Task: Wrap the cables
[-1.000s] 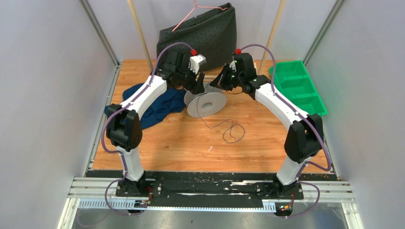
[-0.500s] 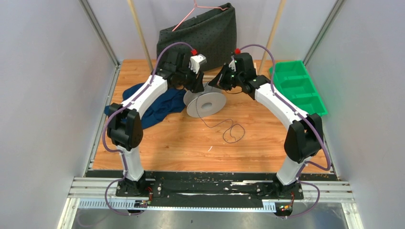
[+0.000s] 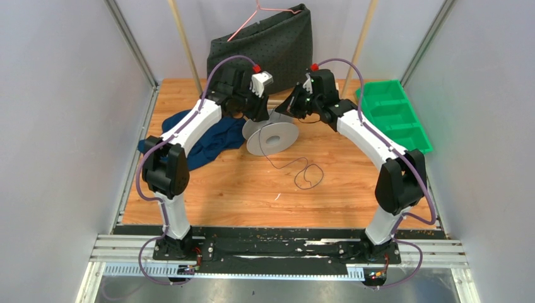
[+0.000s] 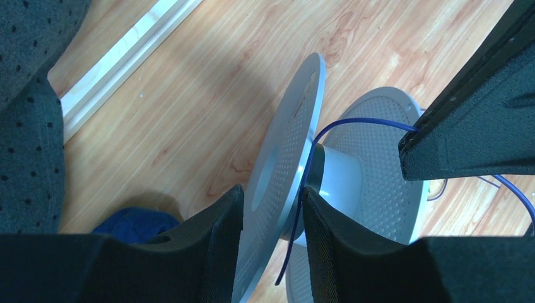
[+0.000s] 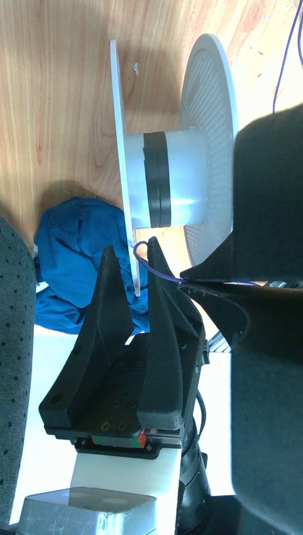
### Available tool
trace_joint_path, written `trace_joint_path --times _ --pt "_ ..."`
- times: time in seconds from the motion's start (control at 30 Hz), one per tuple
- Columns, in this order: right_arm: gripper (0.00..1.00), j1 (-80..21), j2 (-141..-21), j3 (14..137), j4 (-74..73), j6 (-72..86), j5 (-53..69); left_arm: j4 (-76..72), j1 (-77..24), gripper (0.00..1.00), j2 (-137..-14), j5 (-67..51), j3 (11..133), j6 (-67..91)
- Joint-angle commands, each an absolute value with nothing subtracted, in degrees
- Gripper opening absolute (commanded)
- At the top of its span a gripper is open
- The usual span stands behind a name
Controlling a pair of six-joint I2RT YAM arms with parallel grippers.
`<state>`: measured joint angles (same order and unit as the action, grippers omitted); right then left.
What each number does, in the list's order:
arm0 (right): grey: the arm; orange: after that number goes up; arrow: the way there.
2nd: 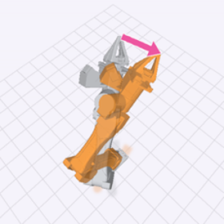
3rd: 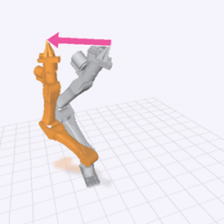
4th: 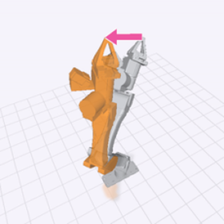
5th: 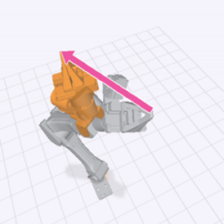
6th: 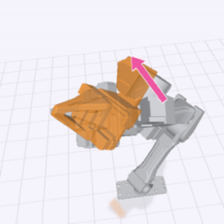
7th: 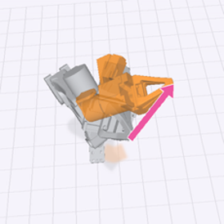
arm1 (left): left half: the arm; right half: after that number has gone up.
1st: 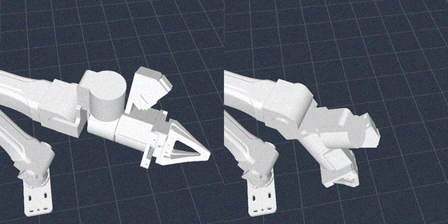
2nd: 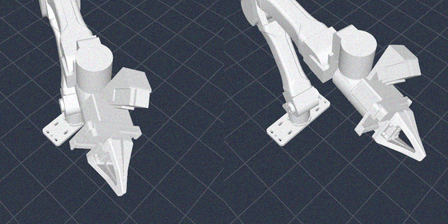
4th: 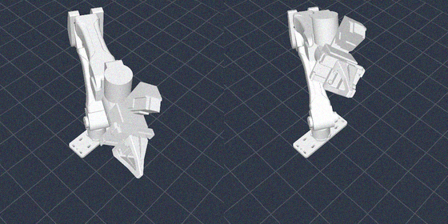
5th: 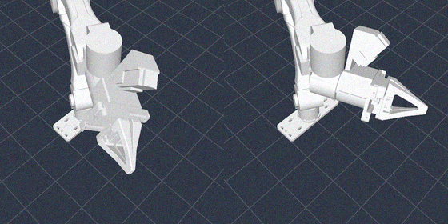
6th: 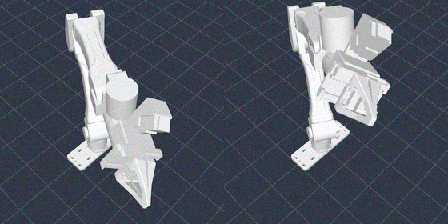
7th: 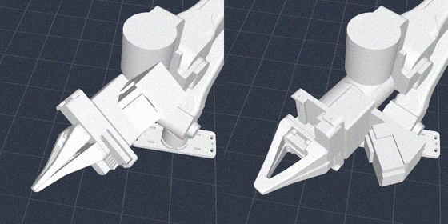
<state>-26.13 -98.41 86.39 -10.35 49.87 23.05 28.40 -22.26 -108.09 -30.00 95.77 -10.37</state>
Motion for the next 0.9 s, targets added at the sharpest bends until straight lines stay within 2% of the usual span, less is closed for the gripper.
trace_joint_path --times 0.0,0.33,0.57,0.6,0.67,0.73,0.87 --pt "0.01 -25.1 -99.7 86.0 -9.9 50.5 24.3 27.8 -21.9 0.42 -109.2 -30.1 97.0 -11.4" --pt "0.01 -24.9 -100.2 86.0 -9.6 50.8 24.7 27.2 -21.9 0.29 -109.2 -28.6 97.0 -11.8" --pt "0.01 -24.7 -100.5 85.8 -8.7 51.1 25.5 26.9 -21.9 0.01 -109.2 -28.1 97.5 -11.6" --pt "0.05 -24.5 -100.4 85.7 -8.5 51.1 25.6 26.9 -21.9 0.00 -109.1 -28.0 97.6 -11.5" --pt "0.28 -23.8 -100.1 85.6 -8.5 50.6 25.8 27.0 -21.9 0.00 -108.9 -28.1 97.7 -11.3" --pt "0.46 -22.3 -99.2 85.4 -9.5 49.4 25.8 27.3 -21.9 0.00 -108.4 -28.1 98.0 -10.6" --pt "0.63 -17.1 -93.9 82.3 -10.9 45.7 26.4 29.2 -22.0 0.00 -106.4 -27.1 98.9 -8.7"
